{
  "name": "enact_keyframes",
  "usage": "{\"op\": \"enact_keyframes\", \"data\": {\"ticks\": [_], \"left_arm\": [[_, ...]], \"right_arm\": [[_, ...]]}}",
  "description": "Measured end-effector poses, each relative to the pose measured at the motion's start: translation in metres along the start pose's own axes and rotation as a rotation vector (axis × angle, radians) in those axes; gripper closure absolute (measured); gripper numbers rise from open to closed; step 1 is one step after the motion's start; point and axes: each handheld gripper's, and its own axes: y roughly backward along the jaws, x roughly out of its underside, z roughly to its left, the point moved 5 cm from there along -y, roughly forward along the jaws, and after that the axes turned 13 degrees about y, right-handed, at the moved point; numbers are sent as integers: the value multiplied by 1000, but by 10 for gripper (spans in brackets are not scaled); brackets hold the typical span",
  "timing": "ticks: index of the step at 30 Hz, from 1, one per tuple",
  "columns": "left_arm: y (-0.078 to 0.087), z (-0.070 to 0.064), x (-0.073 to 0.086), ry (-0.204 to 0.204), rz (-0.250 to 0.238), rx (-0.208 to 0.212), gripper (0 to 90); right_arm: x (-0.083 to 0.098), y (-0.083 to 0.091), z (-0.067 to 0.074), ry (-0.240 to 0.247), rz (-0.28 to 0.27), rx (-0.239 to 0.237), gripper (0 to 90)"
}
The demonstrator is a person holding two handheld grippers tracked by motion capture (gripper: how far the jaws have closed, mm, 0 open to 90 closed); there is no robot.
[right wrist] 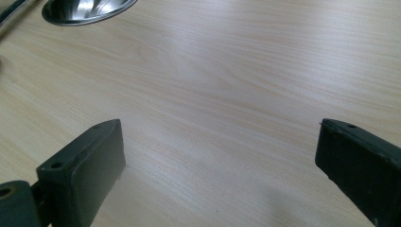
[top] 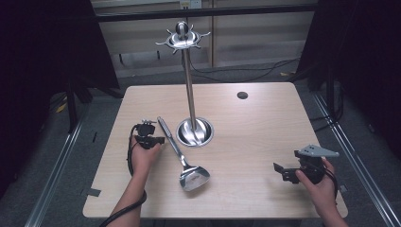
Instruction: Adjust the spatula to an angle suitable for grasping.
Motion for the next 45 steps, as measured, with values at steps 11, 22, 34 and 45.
{"op": "enact_keyframes", "data": {"ticks": [11, 22, 34, 45], "left_arm": [[13, -34, 24, 96, 100, 51, 556], [-2, -54, 23, 137, 154, -22, 377], [-16, -71, 30, 80, 194, -126, 406], [-9, -60, 30, 52, 231, -166, 518]], "right_arm": [[-3, 6, 2, 3, -11, 18, 22], [-3, 9, -1, -7, -18, 26, 22], [-4, 9, -1, -1, -19, 22, 22], [-3, 8, -2, -6, -17, 21, 23]]}}
